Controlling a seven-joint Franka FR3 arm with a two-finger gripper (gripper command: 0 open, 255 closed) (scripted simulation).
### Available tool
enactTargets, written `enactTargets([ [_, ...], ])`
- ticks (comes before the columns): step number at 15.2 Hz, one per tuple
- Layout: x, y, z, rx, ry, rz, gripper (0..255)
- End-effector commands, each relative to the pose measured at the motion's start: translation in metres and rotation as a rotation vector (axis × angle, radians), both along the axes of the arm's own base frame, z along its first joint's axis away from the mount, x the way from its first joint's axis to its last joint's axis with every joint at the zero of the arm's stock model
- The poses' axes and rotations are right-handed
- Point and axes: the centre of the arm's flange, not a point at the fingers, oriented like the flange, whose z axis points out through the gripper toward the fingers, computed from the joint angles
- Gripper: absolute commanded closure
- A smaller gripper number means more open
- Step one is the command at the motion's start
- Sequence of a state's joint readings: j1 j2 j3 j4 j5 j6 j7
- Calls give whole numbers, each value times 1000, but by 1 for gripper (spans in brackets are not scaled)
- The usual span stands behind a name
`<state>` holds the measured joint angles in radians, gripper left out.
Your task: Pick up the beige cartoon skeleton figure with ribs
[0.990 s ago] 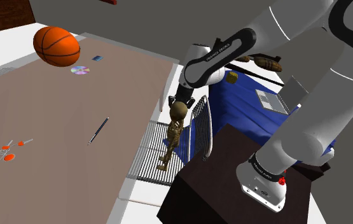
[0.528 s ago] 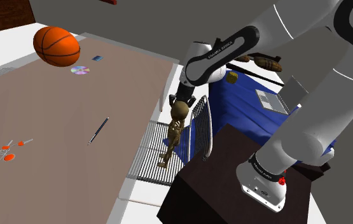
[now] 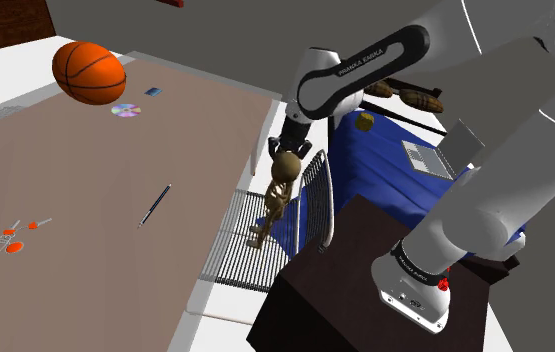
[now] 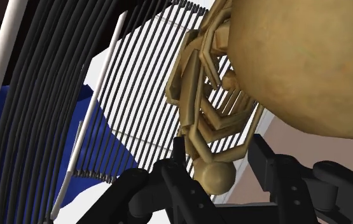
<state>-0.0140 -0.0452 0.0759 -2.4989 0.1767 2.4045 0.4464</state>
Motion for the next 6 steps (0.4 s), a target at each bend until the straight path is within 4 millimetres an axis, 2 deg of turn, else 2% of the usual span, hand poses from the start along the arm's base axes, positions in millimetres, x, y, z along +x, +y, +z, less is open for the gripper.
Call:
enactTargets([
  [1, 1, -1, 11, 0, -2, 0, 255],
  [4, 1, -1, 27, 0, -2, 0, 255],
  [6, 1, -1, 27, 0, -1, 0, 255],
])
